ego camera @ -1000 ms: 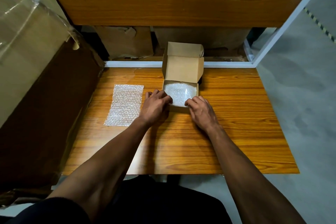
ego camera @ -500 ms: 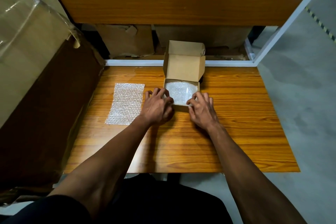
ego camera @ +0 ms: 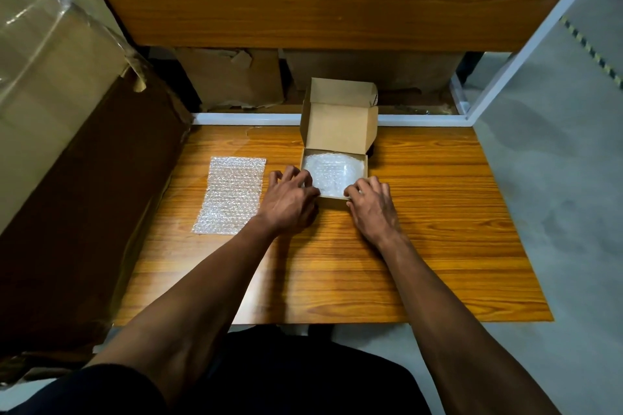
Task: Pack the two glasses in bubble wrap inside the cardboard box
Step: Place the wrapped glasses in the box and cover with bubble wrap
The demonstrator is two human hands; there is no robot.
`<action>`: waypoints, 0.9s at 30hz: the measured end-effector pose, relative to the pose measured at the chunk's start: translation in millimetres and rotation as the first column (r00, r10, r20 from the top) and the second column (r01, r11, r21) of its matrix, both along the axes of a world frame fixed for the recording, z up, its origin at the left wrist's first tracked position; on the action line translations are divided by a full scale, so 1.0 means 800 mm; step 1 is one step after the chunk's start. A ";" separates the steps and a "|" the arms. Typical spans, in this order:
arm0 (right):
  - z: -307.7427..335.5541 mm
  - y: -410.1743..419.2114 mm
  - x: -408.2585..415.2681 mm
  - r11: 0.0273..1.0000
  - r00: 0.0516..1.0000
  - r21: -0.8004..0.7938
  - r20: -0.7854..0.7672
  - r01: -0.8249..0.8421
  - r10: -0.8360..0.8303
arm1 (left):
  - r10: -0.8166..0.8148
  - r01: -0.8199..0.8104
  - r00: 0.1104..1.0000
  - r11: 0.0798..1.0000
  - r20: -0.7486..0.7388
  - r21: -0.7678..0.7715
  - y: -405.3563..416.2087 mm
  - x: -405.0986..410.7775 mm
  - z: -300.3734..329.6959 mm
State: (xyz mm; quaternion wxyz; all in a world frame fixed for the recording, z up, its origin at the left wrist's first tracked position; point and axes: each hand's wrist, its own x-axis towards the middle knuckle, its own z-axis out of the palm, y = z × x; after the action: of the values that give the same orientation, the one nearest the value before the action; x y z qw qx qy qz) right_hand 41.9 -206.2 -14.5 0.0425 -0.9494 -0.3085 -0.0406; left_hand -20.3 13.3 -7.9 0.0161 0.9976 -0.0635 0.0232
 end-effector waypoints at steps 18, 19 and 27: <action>-0.004 -0.015 0.009 0.997 0.997 -0.006 -0.014 0.071 -0.071 | 0.039 -0.028 0.997 0.989 0.073 -0.142 0.018 0.000 -0.011; -0.003 -0.015 0.010 0.998 0.998 -0.019 -0.017 0.067 -0.067 | 0.037 -0.028 0.997 0.990 0.064 -0.137 0.017 0.001 -0.011; 0.009 -0.013 0.009 0.994 0.999 -0.102 -0.017 0.040 -0.042 | -0.004 0.009 0.998 0.996 0.058 -0.094 0.025 -0.003 -0.013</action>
State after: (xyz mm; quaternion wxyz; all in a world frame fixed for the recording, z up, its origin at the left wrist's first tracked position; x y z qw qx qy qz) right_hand 49.2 -216.6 -7.7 -0.0039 -0.9568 -0.2903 -0.0168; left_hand -22.8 33.4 -18.5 0.0613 0.9944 -0.0661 0.0550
